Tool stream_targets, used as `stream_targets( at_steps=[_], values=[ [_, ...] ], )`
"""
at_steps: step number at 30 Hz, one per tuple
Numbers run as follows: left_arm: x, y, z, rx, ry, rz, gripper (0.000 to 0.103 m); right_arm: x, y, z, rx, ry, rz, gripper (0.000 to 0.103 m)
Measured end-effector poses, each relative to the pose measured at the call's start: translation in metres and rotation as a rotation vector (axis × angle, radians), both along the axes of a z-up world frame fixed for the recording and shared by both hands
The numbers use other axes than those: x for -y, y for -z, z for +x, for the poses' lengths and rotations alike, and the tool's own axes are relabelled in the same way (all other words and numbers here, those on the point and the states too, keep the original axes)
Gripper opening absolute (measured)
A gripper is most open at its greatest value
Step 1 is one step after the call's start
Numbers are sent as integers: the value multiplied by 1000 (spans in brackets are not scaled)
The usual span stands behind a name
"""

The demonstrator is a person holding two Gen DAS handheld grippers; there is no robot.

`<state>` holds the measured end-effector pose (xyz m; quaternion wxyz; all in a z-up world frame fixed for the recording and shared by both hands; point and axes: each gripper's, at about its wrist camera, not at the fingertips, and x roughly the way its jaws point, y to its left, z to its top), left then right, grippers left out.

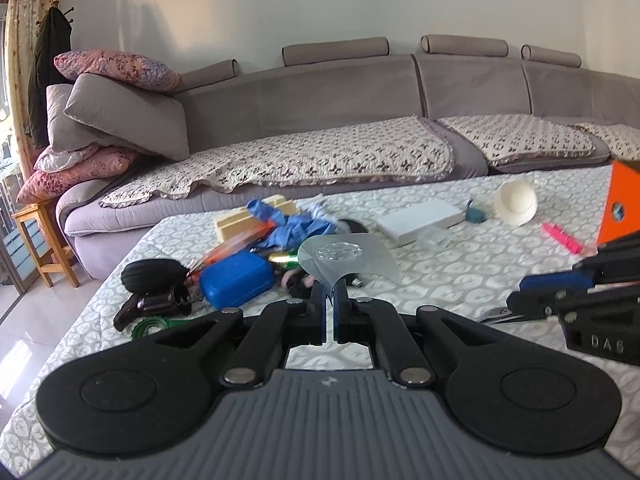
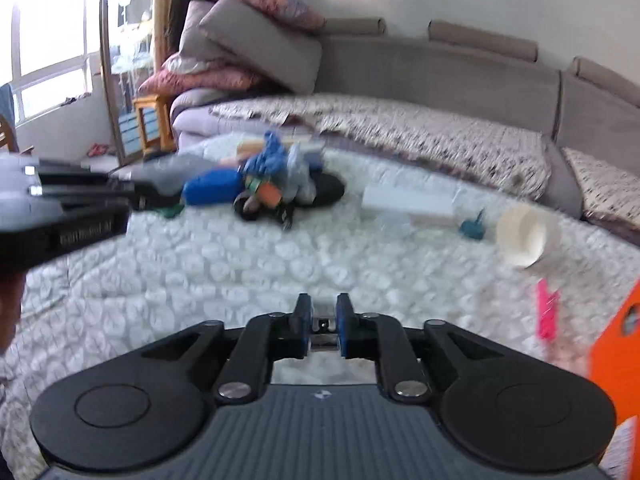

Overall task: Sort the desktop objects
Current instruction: 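Carry the suction hook and nail clipper over the orange box with both grippers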

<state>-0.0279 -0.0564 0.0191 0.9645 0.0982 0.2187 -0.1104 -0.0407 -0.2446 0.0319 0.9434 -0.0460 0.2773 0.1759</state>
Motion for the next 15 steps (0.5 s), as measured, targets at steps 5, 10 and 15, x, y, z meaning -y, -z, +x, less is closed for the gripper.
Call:
stream_targets(
  at_steps=[5, 10, 15],
  values=[
    [17, -10, -12, 17, 20, -23, 6, 14, -21, -24, 19, 15, -9, 0],
    [28, -10, -29, 45, 47, -7, 6, 19, -21, -32, 20, 22, -23, 0],
    [27, -4, -39, 26, 45, -7, 6, 26, -10, -30, -34, 25, 27, 16]
  ],
)
